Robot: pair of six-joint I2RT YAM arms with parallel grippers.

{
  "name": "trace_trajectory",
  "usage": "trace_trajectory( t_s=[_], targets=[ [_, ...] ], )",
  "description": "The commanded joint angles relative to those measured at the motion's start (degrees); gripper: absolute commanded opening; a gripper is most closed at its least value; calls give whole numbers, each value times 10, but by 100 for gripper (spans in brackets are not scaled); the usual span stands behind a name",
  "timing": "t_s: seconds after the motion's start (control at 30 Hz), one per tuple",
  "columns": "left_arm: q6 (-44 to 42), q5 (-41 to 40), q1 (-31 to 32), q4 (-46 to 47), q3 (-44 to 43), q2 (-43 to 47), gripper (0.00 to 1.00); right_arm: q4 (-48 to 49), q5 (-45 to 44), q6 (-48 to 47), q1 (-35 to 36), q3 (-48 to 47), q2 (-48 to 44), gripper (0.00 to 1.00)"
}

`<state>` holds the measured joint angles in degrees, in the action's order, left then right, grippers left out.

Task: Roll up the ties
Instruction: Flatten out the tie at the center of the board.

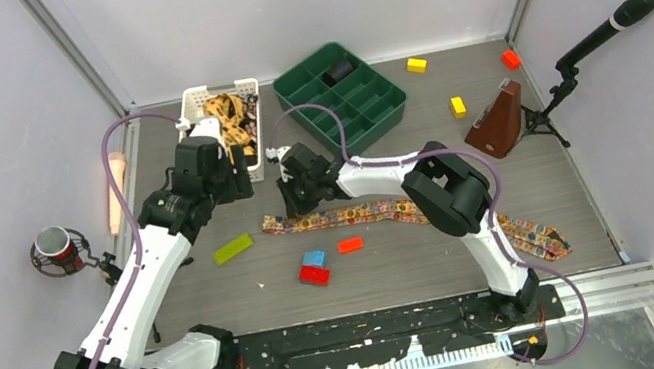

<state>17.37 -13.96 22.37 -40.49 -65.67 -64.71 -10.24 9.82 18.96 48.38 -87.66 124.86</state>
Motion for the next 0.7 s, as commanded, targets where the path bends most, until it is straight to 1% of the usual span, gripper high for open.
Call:
trace_trajectory(
  t_s=[0.0,0.13,0.23,0.27,0.3,0.33,0.37,0.4,0.43,0.47,0.5,0.53,0.57,0.6,0.63,0.67],
  targets=[
    [3,-14,-2,28,7,-3,70,-13,-33,-2,5,38,-38,12],
    [10,-26,-7,30,6,-4,76,18,-93,-1,2,10,-83,20],
    [18,-21,-20,32,7,1,79,29,-128,3,-1,-21,-113,30],
    [21,-19,-26,35,10,4,80,43,-133,17,-3,-21,-120,30],
    [24,-15,-32,37,14,8,81,55,-131,30,-9,-11,-131,38],
    [28,-8,-41,40,19,15,82,85,-117,58,-13,-1,-136,44],
    [32,-1,-50,42,24,20,82,108,-92,71,-25,19,-139,58],
    [36,9,-61,43,29,25,82,141,-31,102,-40,26,-136,62],
    [39,18,-70,45,34,30,82,146,27,117,-47,25,-122,62],
    [42,24,-77,46,39,35,82,140,51,141,-55,19,-113,50],
    [44,29,-82,47,45,40,81,134,88,147,-57,6,-95,42],
    [46,33,-87,48,49,44,79,140,105,157,-56,6,-86,26],
    [46,35,-91,49,53,48,77,162,142,179,-54,22,-84,21],
    [47,38,-93,49,55,51,75,224,157,196,-50,53,-85,12],
    [47,39,-95,49,55,53,74,283,179,226,-48,69,-86,9],
    [46,40,-97,47,55,56,71,310,187,241,-43,96,-88,3]
  ],
)
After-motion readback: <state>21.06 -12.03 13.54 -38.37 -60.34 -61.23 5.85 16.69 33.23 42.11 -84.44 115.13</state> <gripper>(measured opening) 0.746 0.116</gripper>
